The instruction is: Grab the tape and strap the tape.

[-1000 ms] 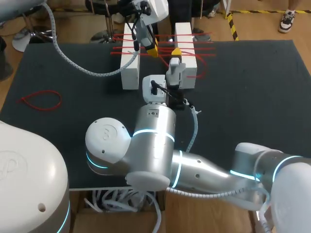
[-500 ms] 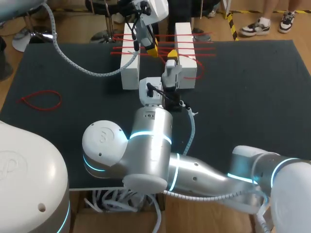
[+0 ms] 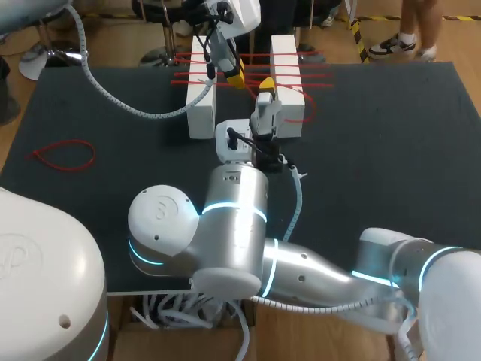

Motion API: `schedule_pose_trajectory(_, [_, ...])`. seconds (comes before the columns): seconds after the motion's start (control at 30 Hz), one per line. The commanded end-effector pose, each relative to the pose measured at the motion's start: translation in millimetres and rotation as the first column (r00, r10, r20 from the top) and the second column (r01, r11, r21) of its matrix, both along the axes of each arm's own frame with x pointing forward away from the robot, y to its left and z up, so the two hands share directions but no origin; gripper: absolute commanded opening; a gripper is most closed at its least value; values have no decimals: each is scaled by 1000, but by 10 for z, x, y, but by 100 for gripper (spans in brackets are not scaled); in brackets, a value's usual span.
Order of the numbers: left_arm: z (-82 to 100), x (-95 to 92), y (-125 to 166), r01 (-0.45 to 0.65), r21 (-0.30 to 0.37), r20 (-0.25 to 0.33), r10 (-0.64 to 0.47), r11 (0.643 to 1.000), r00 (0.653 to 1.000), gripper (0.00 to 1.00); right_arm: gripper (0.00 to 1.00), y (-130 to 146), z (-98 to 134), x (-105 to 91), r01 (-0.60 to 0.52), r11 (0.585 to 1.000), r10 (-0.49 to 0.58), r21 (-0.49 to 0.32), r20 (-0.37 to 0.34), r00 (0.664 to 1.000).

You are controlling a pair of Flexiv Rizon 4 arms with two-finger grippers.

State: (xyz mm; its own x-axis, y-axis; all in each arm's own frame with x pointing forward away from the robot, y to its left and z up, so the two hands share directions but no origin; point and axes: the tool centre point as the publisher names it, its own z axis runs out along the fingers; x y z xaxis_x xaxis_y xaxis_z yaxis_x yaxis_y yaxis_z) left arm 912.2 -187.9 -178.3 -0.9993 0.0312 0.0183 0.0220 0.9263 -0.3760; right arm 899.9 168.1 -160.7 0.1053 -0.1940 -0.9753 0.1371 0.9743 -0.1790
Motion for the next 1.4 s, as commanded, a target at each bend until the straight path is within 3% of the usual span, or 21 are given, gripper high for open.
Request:
schedule_pose_trajectory(0.03, [12, 3, -6, -1, 5, -1, 1, 1000, 1000, 0, 0, -59, 7, -33, -15, 1000, 15, -9, -8, 1000])
schedule_pose_trajectory(0.9, [12, 3, -6, -1, 5, -1, 1, 1000, 1000, 0, 0, 69, -45, 34, -3, 1000, 2, -24, -14, 1000])
schedule_pose_trajectory(1.4, [12, 3, -6, -1, 5, -1, 1, 1000, 1000, 0, 0, 90, 55, 50, -15, 1000, 14, -13, -31, 999])
